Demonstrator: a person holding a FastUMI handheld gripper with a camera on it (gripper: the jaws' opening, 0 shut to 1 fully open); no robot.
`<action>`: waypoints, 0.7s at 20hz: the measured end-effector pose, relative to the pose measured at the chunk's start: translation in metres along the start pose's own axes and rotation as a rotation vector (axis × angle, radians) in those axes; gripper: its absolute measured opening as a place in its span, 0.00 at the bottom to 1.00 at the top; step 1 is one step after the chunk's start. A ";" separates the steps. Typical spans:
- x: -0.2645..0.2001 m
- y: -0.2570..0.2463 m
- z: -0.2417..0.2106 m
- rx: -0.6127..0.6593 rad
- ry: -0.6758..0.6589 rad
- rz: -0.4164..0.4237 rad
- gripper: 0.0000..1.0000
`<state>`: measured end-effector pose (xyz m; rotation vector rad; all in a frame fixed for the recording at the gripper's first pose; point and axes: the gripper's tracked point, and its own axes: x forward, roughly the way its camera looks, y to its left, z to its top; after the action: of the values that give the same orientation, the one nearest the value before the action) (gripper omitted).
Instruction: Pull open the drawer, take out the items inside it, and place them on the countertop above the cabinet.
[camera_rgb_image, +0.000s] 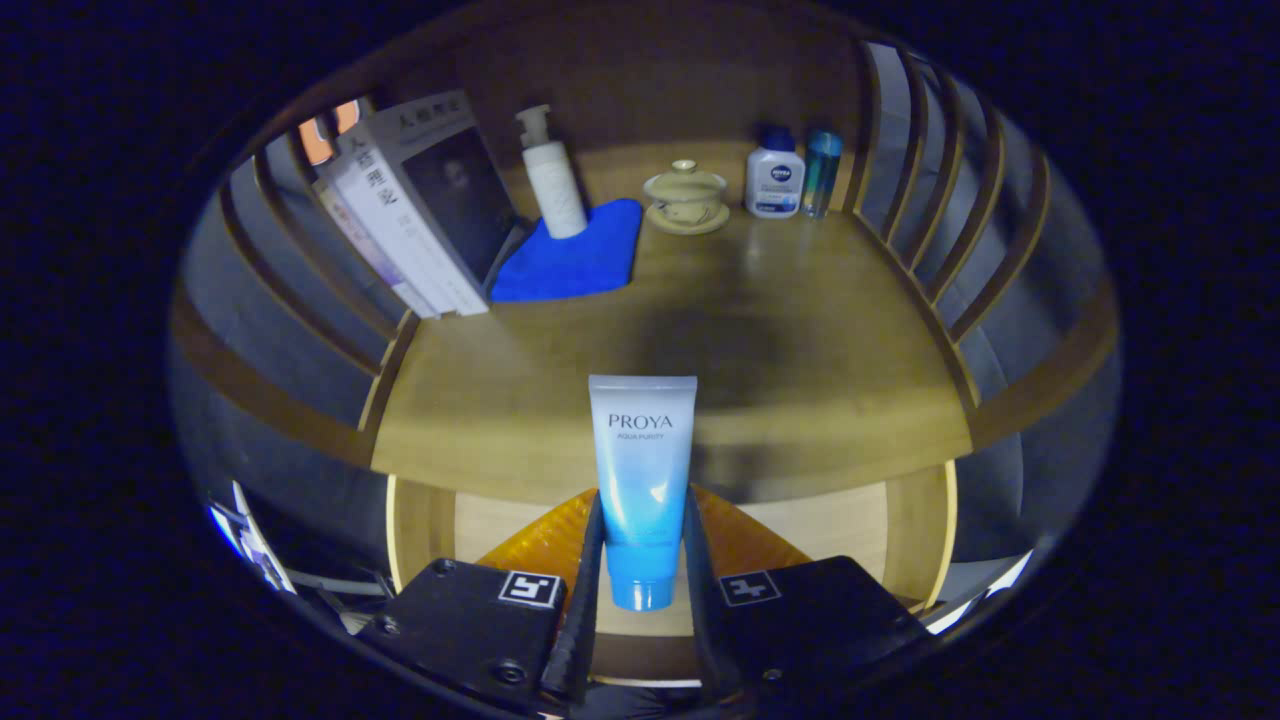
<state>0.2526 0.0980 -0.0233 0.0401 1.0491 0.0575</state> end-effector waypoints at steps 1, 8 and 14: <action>0.005 -0.002 0.010 -0.003 -0.004 -0.009 0.44; 0.035 -0.004 0.035 -0.002 0.018 -0.029 0.44; 0.062 -0.006 0.040 0.017 0.060 -0.027 0.44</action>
<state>0.3177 0.0957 -0.0573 0.0404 1.1101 0.0256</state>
